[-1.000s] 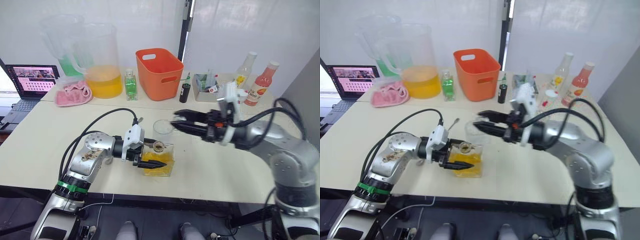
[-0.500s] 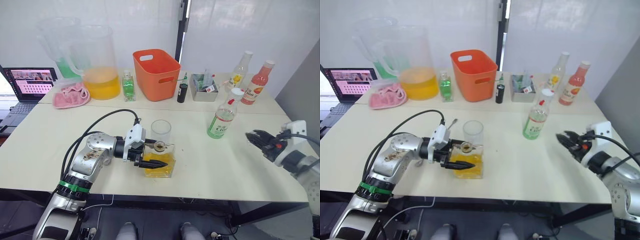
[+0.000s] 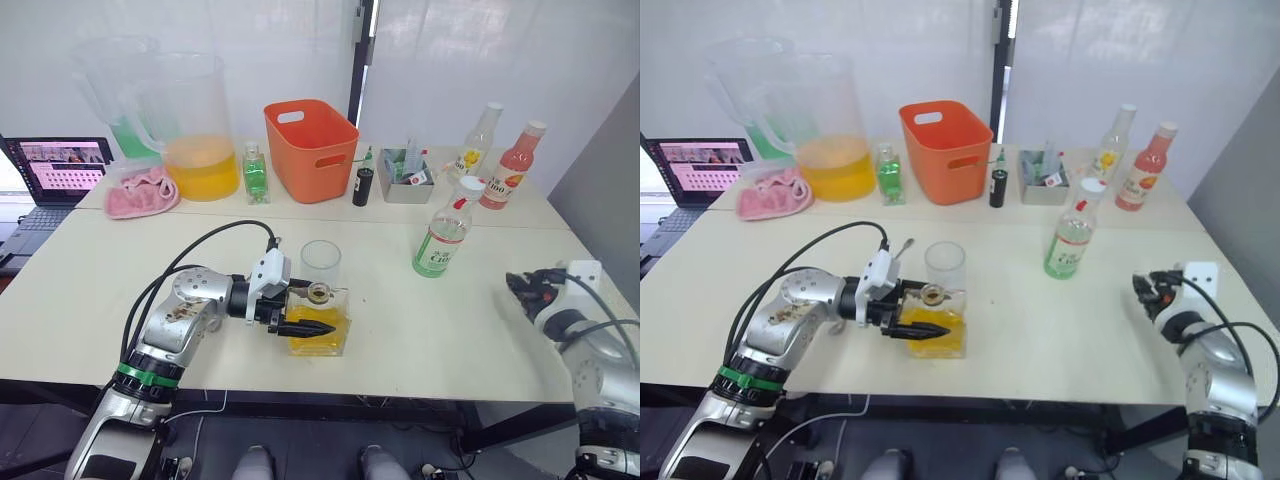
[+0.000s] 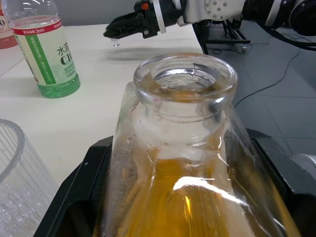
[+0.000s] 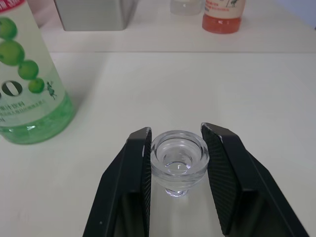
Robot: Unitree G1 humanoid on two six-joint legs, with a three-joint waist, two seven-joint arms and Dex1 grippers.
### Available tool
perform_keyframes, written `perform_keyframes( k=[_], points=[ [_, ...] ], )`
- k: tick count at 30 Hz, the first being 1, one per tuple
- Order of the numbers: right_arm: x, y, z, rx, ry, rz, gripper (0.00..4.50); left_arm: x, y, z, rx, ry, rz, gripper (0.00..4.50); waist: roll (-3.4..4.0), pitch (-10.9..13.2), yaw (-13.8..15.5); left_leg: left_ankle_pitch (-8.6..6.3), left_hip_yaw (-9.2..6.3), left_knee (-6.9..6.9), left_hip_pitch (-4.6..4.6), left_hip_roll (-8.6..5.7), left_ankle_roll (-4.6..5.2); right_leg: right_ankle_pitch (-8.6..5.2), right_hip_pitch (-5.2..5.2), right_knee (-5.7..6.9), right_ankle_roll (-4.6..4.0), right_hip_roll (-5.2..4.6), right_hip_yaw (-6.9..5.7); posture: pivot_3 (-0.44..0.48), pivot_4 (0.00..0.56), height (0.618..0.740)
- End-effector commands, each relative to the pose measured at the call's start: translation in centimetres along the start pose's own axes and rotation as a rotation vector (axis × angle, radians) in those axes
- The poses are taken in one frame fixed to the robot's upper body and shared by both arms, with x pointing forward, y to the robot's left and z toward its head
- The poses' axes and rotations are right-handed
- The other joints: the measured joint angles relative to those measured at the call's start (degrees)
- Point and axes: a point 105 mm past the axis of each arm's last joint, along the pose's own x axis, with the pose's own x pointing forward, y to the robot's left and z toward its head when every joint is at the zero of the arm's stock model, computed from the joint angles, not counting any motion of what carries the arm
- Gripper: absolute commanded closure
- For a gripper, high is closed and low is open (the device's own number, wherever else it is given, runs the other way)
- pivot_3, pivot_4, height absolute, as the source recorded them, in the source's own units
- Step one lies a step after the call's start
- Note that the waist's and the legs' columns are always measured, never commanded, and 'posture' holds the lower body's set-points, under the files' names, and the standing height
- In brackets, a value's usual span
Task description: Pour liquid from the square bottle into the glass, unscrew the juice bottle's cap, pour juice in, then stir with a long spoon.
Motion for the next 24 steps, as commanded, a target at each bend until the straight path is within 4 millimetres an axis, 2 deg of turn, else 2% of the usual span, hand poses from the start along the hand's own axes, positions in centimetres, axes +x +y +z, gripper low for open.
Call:
perform_keyframes(
  k=[1,5,10,11,14,18,22,24],
  points=[
    [-0.1,-0.1,0.6,-0.028,-0.045,-0.010,3.44,0.1,-0.3,0.8,0.025,-0.021,-0.008,1.66,0.01,0.0,-0.1,0.00,0.00,-0.01,0.01,0.00,0.00,0.00,0.00,0.00,0.00,0.00,0.00,0.000,0.150,0.717],
    [-0.2,-0.1,-0.7,-0.018,-0.027,-0.017,3.44,0.2,-0.3,1.0,0.025,-0.041,-0.002,1.66,0.01,0.0,-0.2,0.00,-0.01,-0.01,0.08,0.00,0.00,0.00,0.08,0.00,0.00,0.00,0.00,0.000,0.150,0.717],
    [-0.3,-0.1,-0.9,-0.010,-0.030,-0.010,3.44,0.2,-0.3,1.0,0.028,-0.037,-0.002,1.66,0.01,0.0,-0.2,0.00,-0.02,-0.01,0.10,0.00,0.00,-0.01,0.09,-0.01,0.00,0.00,0.00,0.000,0.150,0.717],
    [-0.3,-0.1,-0.8,-0.012,-0.030,-0.010,2.40,0.2,-0.3,1.0,0.028,-0.036,-0.002,1.66,0.01,0.0,-0.2,0.00,-0.02,-0.01,0.10,0.00,0.00,-0.01,0.10,-0.01,0.00,0.00,0.00,0.000,0.150,0.717],
    [-0.5,-0.2,-0.5,-0.018,-0.043,-0.009,1.41,0.2,-0.4,1.1,0.027,-0.037,-0.004,1.66,0.01,0.0,-0.2,0.00,-0.02,-0.02,0.11,0.00,0.00,-0.01,0.10,-0.01,0.00,0.00,-0.01,0.000,0.150,0.717],
    [-0.8,-0.3,0.9,-0.049,-0.077,0.009,0.06,0.3,-0.5,1.1,0.029,-0.040,-0.015,1.66,0.02,0.0,-0.2,0.00,-0.02,-0.02,0.11,0.00,0.00,-0.01,0.10,-0.01,0.00,0.00,-0.01,0.000,0.150,0.717],
    [-1.1,-0.3,3.0,-0.159,-0.115,0.021,0.00,0.2,-0.6,1.1,0.021,-0.045,-0.015,1.66,0.07,0.0,-0.3,0.00,-0.01,-0.01,0.11,-0.02,-0.01,-0.01,0.09,-0.01,0.00,-0.02,0.00,0.000,0.150,0.717],
    [-1.3,0.6,5.0,-0.183,-0.145,0.088,0.00,0.2,-0.5,1.0,0.017,-0.047,-0.012,1.66,0.09,0.0,-0.3,0.00,-0.02,-0.02,0.11,-0.03,-0.01,-0.01,0.09,-0.01,0.01,-0.02,0.00,0.000,0.150,0.717]
  ],
)
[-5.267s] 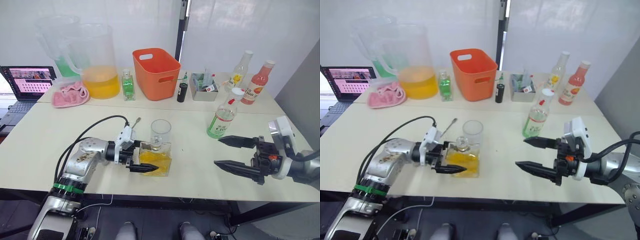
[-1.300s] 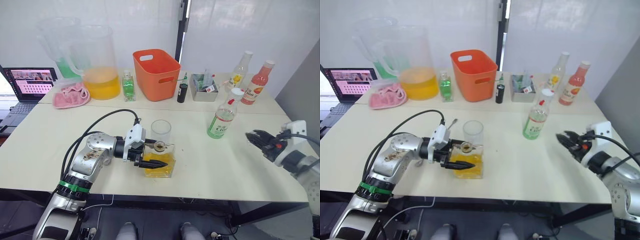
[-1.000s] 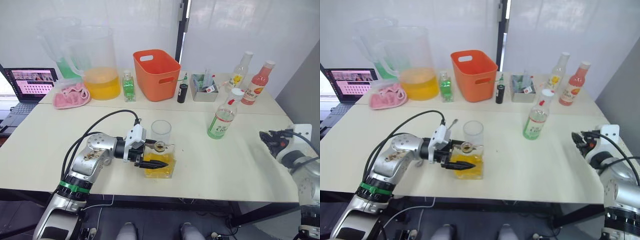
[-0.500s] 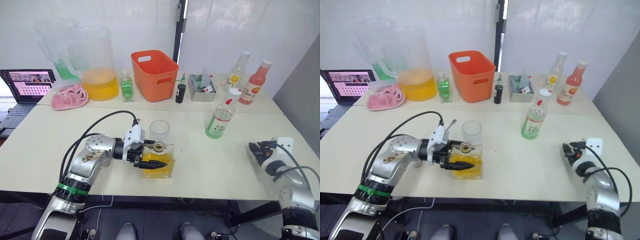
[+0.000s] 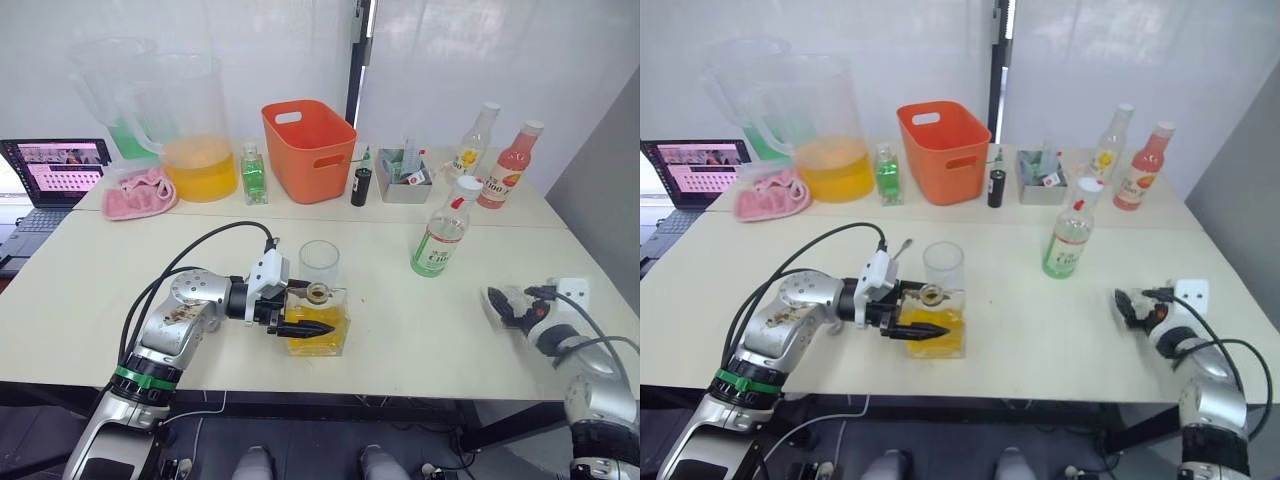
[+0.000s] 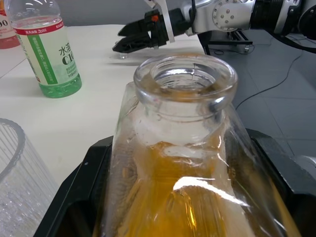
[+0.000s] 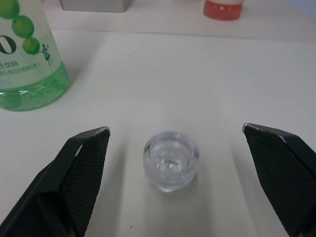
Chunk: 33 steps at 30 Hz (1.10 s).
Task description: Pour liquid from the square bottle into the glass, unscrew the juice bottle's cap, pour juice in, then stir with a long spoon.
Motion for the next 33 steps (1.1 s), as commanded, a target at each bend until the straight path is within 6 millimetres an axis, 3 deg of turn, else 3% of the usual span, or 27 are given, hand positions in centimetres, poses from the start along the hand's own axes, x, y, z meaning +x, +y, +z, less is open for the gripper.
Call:
perform_keyframes(
  k=[1,6,12,15,22,27,33],
  points=[
    [-0.3,0.7,5.0,-0.071,-0.119,0.083,0.00,0.3,-0.4,1.1,0.022,-0.042,-0.025,1.66,0.02,0.0,0.0,0.00,0.00,-0.01,0.01,0.00,0.00,0.00,0.00,0.00,0.00,0.00,0.00,0.000,0.150,0.717],
    [-1.2,2.7,7.5,-0.089,-0.096,0.237,0.00,0.0,-0.7,1.1,0.021,-0.050,-0.032,1.66,0.02,0.0,0.0,0.00,-0.01,0.00,0.01,0.00,0.00,-0.01,0.02,-0.01,0.01,-0.01,0.00,0.000,0.150,0.717],
    [-4.6,9.1,9.4,-0.109,-0.028,0.635,0.00,0.0,-0.8,1.5,0.020,-0.074,-0.014,1.66,0.04,0.0,0.0,-0.02,-0.01,-0.08,0.01,0.02,0.03,-0.09,0.00,-0.01,0.00,0.00,-0.01,0.000,0.150,0.717],
    [-5.9,11.1,10.2,-0.107,-0.014,0.770,0.00,-0.1,-0.8,1.6,0.024,-0.079,-0.004,1.66,0.04,0.0,0.0,-0.03,0.00,-0.04,0.01,0.01,0.02,-0.09,0.00,-0.01,0.00,-0.02,0.00,0.000,0.150,0.717],
    [-8.0,14.2,11.0,-0.065,0.048,1.015,0.00,-0.7,-1.5,2.2,0.034,-0.072,-0.032,1.66,0.01,0.0,-0.1,-0.04,0.00,-0.05,0.00,0.01,0.01,-0.09,-0.02,-0.05,0.00,-0.03,-0.01,0.000,0.150,0.717],
    [-8.4,14.9,10.5,-0.040,0.110,1.076,0.00,-2.5,-2.0,3.0,0.009,-0.040,-0.036,1.66,-0.02,0.1,-0.2,-0.04,0.01,-0.05,-0.08,0.03,0.01,-0.08,-0.13,-0.07,-0.02,-0.03,-0.01,0.000,0.150,0.717],
    [-9.1,16.2,10.1,-0.002,0.135,1.167,0.00,-7.0,-1.8,4.7,-0.052,-0.014,0.042,1.66,-0.05,0.1,-0.1,-0.04,0.01,-0.06,-0.16,0.04,0.00,-0.08,-0.26,-0.06,-0.03,-0.03,-0.02,0.000,0.150,0.717]
  ],
)
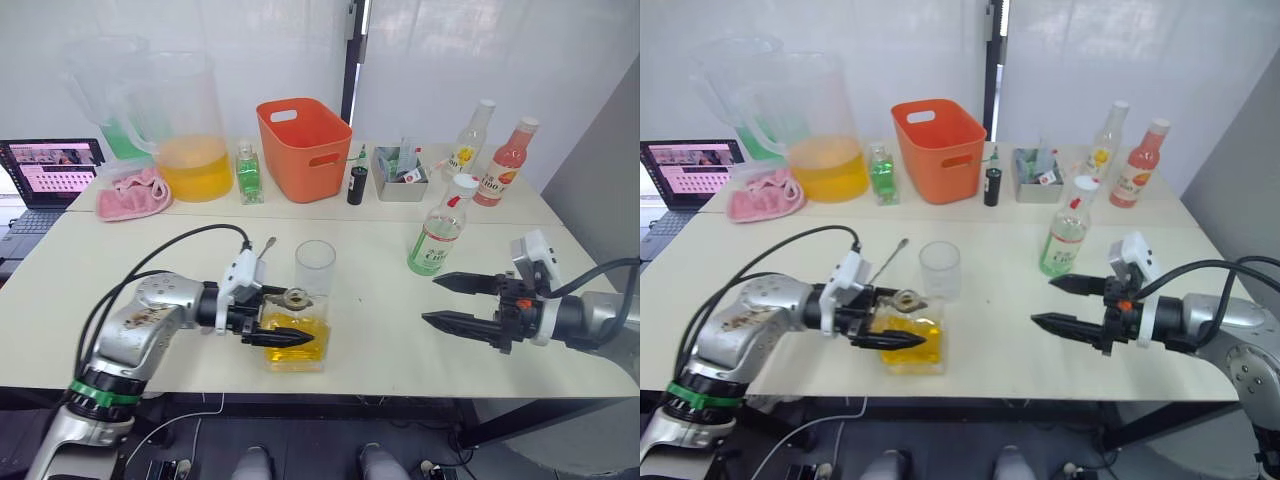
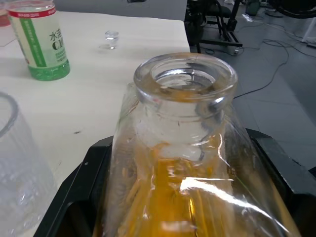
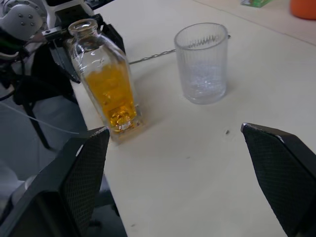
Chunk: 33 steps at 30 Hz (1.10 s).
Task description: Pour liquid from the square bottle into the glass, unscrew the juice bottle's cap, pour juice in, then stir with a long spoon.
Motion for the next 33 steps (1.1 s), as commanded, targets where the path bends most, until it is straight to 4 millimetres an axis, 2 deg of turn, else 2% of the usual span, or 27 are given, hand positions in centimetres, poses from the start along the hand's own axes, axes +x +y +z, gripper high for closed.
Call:
perform_keyframes(
  k=[1,3,7,9,13,15,20,27,33],
  points=[
    [0.3,1.0,0.6,-0.025,-0.009,0.051,0.00,-3.4,0.0,3.5,0.049,-0.057,0.028,1.66,-0.07,0.0,0.0,0.00,0.00,0.01,-0.06,0.00,0.00,0.00,-0.07,0.00,0.00,0.00,0.00,0.000,0.150,0.717],
    [0.4,1.1,0.5,-0.023,-0.005,0.063,0.00,-4.7,0.4,4.1,0.036,-0.054,0.054,1.66,-0.08,0.0,0.1,0.00,0.02,0.02,-0.14,0.00,0.00,0.02,-0.18,0.00,-0.03,-0.01,0.00,0.000,0.150,0.717],
    [1.1,2.2,0.1,-0.010,0.010,0.151,0.00,-8.1,3.0,6.1,0.097,-0.017,0.224,1.66,-0.18,0.1,0.4,-0.11,0.02,0.03,-0.27,0.00,-0.17,0.03,-0.33,0.02,-0.05,-0.02,-0.03,0.000,0.150,0.717],
    [1.3,2.3,0.3,-0.017,-0.001,0.154,0.00,-8.9,3.7,6.5,0.110,-0.014,0.261,1.66,-0.18,0.1,0.3,-0.16,0.02,0.06,-0.46,0.00,-0.26,0.05,-0.46,0.03,-0.07,-0.02,-0.03,0.000,0.150,0.717],
    [2.4,3.3,1.6,-0.014,-0.077,0.206,0.00,-11.2,7.0,7.1,0.102,-0.037,0.435,1.66,-0.19,0.1,0.3,0.01,0.01,0.02,-0.54,0.01,0.01,0.06,-0.55,0.06,-0.06,0.01,-0.06,0.000,0.150,0.717],
    [2.8,3.4,1.8,-0.023,-0.076,0.199,0.00,-11.6,8.4,7.0,0.134,-0.023,0.498,1.66,-0.20,0.1,0.3,0.02,-0.03,0.01,-0.55,0.03,0.02,0.06,-0.60,0.16,-0.06,0.06,-0.09,0.000,0.150,0.717],
    [3.6,3.3,1.9,-0.042,-0.081,0.153,0.00,-10.6,11.2,7.3,0.241,0.008,0.610,1.66,-0.26,0.1,0.8,0.02,-0.05,0.04,-0.69,0.03,0.02,0.05,-0.61,0.13,-0.06,0.06,-0.10,0.000,0.150,0.717],
    [4.1,3.2,1.9,-0.050,-0.101,0.087,0.00,-8.1,14.2,7.4,0.407,0.107,0.733,1.66,-0.29,0.2,1.6,0.03,-0.06,0.04,-0.76,0.03,0.03,0.08,-0.68,0.15,-0.02,0.10,-0.09,0.000,0.150,0.717],
    [4.1,2.8,2.0,-0.062,-0.127,0.020,0.00,-4.9,15.4,10.5,0.568,0.073,0.764,1.66,-0.33,0.2,2.0,0.03,-0.08,0.09,-0.86,0.01,0.03,0.20,-0.67,0.14,0.20,0.09,-0.09,0.000,0.150,0.717]
  ],
)
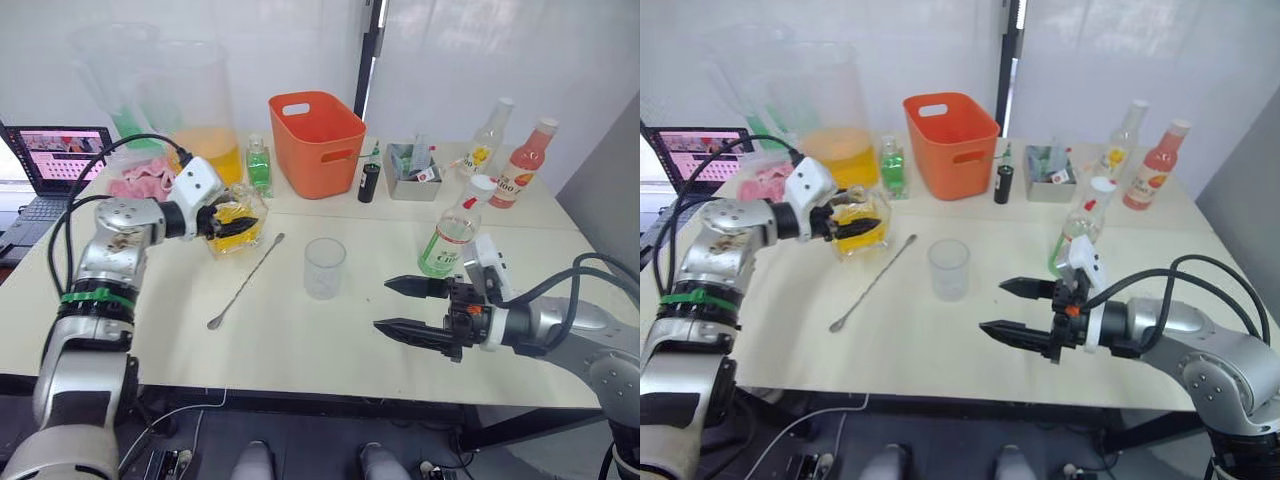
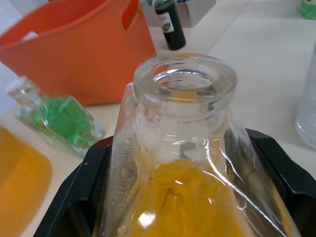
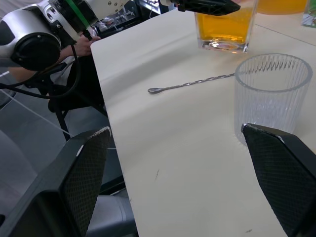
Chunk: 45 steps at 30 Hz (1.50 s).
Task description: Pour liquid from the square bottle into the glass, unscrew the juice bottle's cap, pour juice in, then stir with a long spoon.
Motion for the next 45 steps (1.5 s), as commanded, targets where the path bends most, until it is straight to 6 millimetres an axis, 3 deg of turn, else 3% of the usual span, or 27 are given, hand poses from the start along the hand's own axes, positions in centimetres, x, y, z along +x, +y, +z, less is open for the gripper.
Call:
perform_keyframes(
  k=[1,5,22,45],
  points=[
    [-0.2,0.1,0.9,-0.056,-0.035,-0.043,0.00,0.4,1.7,5.9,0.156,-0.151,0.082,1.66,0.00,0.0,0.0,0.00,0.00,0.00,0.00,0.00,0.00,0.03,0.00,0.00,0.06,0.00,0.01,0.000,0.150,0.717],
    [-0.2,0.4,0.9,-0.056,-0.046,-0.051,0.00,1.5,1.0,7.1,0.232,-0.182,0.094,1.66,0.00,0.0,-0.1,0.00,-0.02,-0.02,0.00,0.00,0.00,0.12,0.00,0.02,0.22,0.01,0.01,0.000,0.150,0.717],
    [-0.4,0.1,1.4,-0.068,-0.084,-0.119,0.00,4.0,-3.5,6.7,0.646,-0.182,0.029,1.66,0.00,0.0,-0.2,0.01,-0.03,0.01,0.02,-0.01,0.01,0.15,0.03,0.04,0.26,0.03,0.03,0.000,0.150,0.717],
    [-0.7,0.0,1.2,-0.069,-0.067,-0.140,0.00,4.9,-4.9,5.6,0.782,-0.163,0.069,1.66,0.00,0.0,-0.1,0.02,-0.04,0.02,0.02,-0.01,0.02,0.16,0.04,0.08,0.27,0.03,0.04,0.000,0.150,0.717]
  ],
)
